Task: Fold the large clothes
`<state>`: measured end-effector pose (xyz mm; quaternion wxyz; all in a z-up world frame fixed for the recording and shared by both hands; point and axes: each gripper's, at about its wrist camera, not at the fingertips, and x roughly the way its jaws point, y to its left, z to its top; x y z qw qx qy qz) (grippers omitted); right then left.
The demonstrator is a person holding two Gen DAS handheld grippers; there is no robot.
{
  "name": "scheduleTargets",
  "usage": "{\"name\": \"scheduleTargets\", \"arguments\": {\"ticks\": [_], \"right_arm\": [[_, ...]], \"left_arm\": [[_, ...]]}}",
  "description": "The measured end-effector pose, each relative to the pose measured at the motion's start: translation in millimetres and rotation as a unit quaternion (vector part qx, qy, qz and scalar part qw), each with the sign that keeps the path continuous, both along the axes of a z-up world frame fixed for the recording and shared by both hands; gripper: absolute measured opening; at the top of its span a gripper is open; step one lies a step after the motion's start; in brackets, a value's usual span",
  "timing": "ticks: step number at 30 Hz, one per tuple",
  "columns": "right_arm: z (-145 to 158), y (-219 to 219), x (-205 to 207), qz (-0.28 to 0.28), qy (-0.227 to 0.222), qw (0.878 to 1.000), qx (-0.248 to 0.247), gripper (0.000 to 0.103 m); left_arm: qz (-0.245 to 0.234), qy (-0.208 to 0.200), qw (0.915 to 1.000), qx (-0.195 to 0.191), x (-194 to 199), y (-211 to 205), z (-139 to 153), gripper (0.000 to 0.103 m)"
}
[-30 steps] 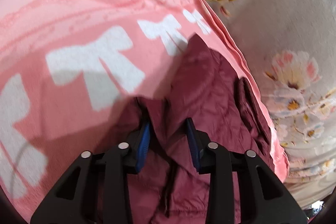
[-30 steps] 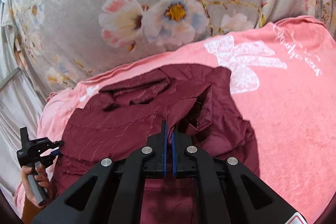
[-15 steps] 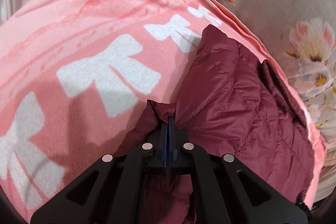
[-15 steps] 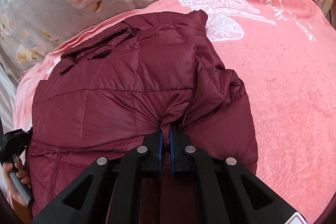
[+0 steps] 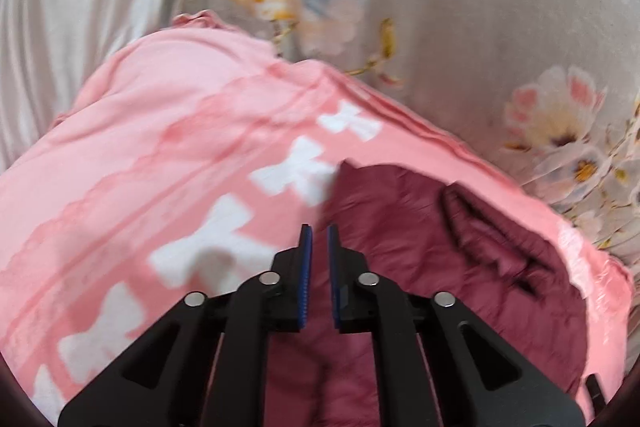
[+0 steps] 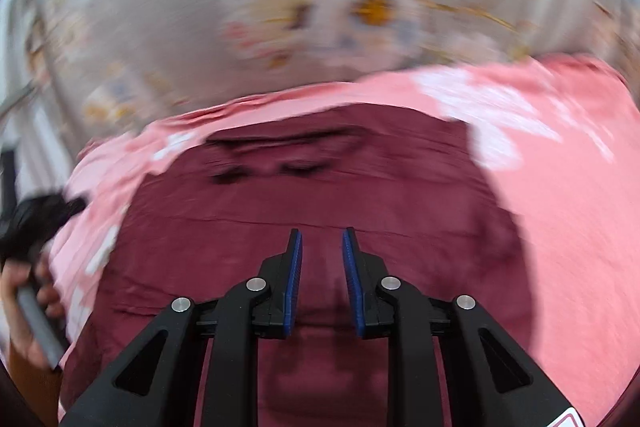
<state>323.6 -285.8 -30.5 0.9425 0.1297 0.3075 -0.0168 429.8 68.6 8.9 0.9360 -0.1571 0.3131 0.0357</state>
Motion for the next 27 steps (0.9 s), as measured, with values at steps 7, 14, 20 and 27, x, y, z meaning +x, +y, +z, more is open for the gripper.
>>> {"name": "scheduleTargets", "arguments": {"ticks": [7,14,20,27], "right_arm": [[-33.3,54.9,39.9,0.073,0.039,0.996,-0.034,0.018],[-65.8,42.1,44.6,0.080,0.097,0.992,0.022,0.012],[-69.0,34.1,28.8,0.081,0.104,0.989,0.060,0.011],[-31.7,9.8,18.4,0.036,0.042,0.998,0.040,0.022]], "left_arm": [[-0.028,0.058,0.9979,0.009,44.9,-39.7,-37.7,0.013],[-0.030,0.103,0.9936,0.034,52.9,-32.0,-86.1,0.013],[-0.033,0.105,0.9920,0.061,49.5,-38.2,-88.2,0.013],[-0.056,0.071,0.9958,0.009,23.5,-44.2,-56.8,0.041]]}}
